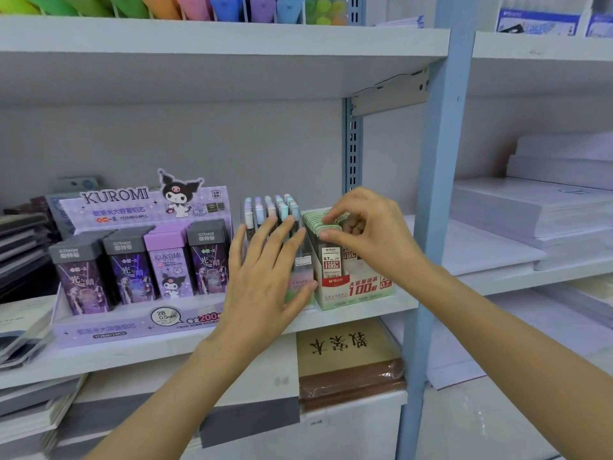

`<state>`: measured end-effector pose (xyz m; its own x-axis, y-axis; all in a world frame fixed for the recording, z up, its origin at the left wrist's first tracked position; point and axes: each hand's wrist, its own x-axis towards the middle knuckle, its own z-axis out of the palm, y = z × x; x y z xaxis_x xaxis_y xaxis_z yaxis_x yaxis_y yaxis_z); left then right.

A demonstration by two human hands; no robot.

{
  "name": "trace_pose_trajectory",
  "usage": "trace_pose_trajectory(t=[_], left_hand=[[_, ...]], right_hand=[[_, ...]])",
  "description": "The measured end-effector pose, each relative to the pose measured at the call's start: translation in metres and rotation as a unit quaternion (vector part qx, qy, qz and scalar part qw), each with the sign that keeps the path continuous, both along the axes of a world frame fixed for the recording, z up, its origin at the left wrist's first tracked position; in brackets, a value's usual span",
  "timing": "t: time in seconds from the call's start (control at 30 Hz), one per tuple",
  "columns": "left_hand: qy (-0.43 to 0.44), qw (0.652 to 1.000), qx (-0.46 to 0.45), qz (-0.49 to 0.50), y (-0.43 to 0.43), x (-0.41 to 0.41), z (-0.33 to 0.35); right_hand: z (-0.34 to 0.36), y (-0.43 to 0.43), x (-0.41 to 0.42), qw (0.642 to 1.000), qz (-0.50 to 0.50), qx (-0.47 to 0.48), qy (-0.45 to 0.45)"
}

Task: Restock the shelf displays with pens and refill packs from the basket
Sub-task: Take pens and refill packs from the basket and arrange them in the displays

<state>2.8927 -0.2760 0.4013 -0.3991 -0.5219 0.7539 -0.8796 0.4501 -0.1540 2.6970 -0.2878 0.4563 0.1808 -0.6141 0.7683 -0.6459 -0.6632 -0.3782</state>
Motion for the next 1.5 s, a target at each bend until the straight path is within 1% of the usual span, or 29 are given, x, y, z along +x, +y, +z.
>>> trace_pose_trajectory(t=[0.1, 0.17, 0.2, 0.27, 0.37, 0.4, 0.43, 0.5, 0.57, 0.67, 0.77, 0.83, 0.9, 1.0, 1.1, 1.17, 1.23, 1.3, 1.37, 1.43, 1.5], left_hand=[[-0.009, 1.000, -0.017, 0.002, 0.001, -0.006, 0.001], [-0.022, 0.999, -0.023, -0.002, 0.003, -0.013, 0.003], [-0.030, 0.999, -0.021, -0.003, 0.003, -0.016, 0.003], [-0.040, 0.999, -0.015, -0.003, 0.004, -0.024, 0.004], [-0.024, 1.000, -0.003, -0.003, 0.006, -0.034, 0.005], [-0.015, 1.000, -0.002, -0.003, 0.007, -0.036, 0.006], [-0.006, 1.000, -0.001, -0.002, 0.007, -0.037, 0.006], [0.011, 1.000, 0.005, 0.001, 0.007, -0.040, 0.007], [0.023, 1.000, 0.014, 0.002, 0.008, -0.041, 0.008], [0.022, 0.999, 0.025, 0.004, 0.007, -0.041, 0.009], [0.022, 0.999, 0.026, 0.000, 0.005, -0.038, 0.009], [0.029, 0.999, 0.021, -0.004, 0.004, -0.034, 0.009], [0.033, 0.999, 0.014, -0.008, 0.002, -0.032, 0.009], [0.027, 1.000, -0.001, -0.015, 0.000, -0.032, 0.009], [0.024, 1.000, 0.001, -0.020, 0.001, -0.033, 0.008], [0.020, 1.000, 0.004, -0.019, 0.001, -0.031, 0.007], [0.017, 1.000, 0.001, -0.018, 0.000, -0.028, 0.006], [0.020, 1.000, -0.003, -0.021, 0.000, -0.026, 0.006], [0.024, 1.000, -0.007, -0.019, 0.001, -0.024, 0.005], [0.026, 1.000, -0.008, -0.014, 0.002, -0.022, 0.003], [0.021, 1.000, -0.005, -0.008, 0.002, -0.020, 0.003]], right_hand=[[-0.013, 0.003, 0.000, 0.995, -0.031, -0.089, 0.033], [-0.021, 0.005, -0.005, 0.990, -0.052, -0.111, 0.065], [-0.025, 0.007, -0.008, 0.991, -0.052, -0.103, 0.068], [-0.030, 0.014, -0.019, 0.996, -0.037, -0.073, 0.033], [-0.035, 0.023, -0.039, 0.996, -0.050, -0.060, -0.033], [-0.035, 0.025, -0.043, 0.997, -0.057, -0.040, -0.046], [-0.036, 0.025, -0.044, 0.997, -0.060, -0.008, -0.050], [-0.039, 0.022, -0.041, 0.995, -0.068, 0.070, -0.026], [-0.040, 0.015, -0.037, 0.991, -0.076, 0.112, -0.008], [-0.034, 0.007, -0.036, 0.989, -0.075, 0.112, -0.058], [-0.030, 0.004, -0.036, 0.989, -0.094, 0.075, -0.082], [-0.029, 0.003, -0.036, 0.990, -0.122, 0.041, -0.052], [-0.024, -0.001, -0.037, 0.989, -0.141, 0.034, -0.030], [-0.016, -0.008, -0.032, 0.994, -0.103, 0.038, -0.009], [-0.014, -0.014, -0.024, 0.992, -0.065, 0.097, 0.038], [-0.016, -0.014, -0.025, 0.991, -0.047, 0.123, 0.030], [-0.016, -0.008, -0.029, 0.992, -0.034, 0.121, 0.013], [-0.018, 0.000, -0.033, 0.995, -0.028, 0.092, 0.000], [-0.019, 0.007, -0.032, 0.999, -0.029, 0.039, 0.008], [-0.020, 0.011, -0.026, 0.998, -0.034, -0.008, 0.061], [-0.019, 0.007, -0.018, 0.991, -0.043, -0.022, 0.125]])
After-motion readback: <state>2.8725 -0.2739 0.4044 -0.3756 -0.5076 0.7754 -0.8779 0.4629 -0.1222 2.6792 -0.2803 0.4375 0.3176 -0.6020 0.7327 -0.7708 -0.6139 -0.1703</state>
